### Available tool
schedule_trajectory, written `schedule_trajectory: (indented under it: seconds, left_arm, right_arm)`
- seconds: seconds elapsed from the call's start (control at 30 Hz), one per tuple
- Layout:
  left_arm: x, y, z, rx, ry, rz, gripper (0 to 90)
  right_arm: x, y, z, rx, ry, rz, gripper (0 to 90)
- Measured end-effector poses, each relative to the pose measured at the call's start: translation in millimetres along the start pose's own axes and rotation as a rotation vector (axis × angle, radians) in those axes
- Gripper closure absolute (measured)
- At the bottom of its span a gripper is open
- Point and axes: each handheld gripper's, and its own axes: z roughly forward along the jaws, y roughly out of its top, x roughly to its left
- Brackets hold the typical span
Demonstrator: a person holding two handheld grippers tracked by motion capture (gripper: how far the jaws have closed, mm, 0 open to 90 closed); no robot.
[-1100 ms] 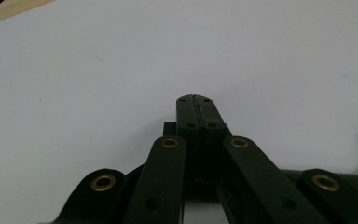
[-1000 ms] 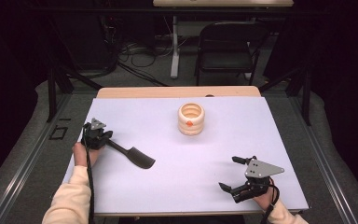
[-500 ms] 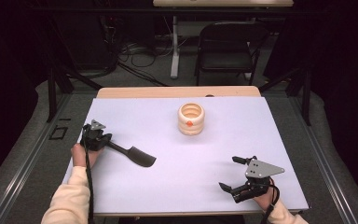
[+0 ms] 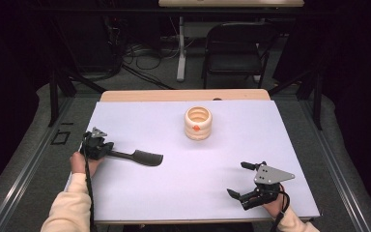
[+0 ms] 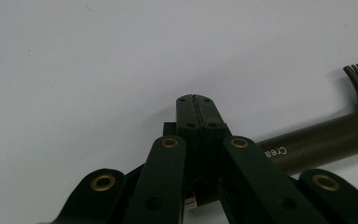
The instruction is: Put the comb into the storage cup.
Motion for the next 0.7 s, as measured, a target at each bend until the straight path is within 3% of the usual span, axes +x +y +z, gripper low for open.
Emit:
schedule_trajectory:
  seconds: [0.3, 0.7]
  left_arm:
    - [-4.8, -2.9, -3.7, 0.027, -0.007, 0.014, 90.0]
    - [-8.9, -5.3, -7.7, 0.056, -0.011, 0.002, 90.0]
  right_arm:
    - [0.1, 0.1, -0.1, 0.0, -0.001, 0.0, 0.0]
    - [0.0, 0.2, 0.2, 0.005, -0.001, -0.001, 0.0]
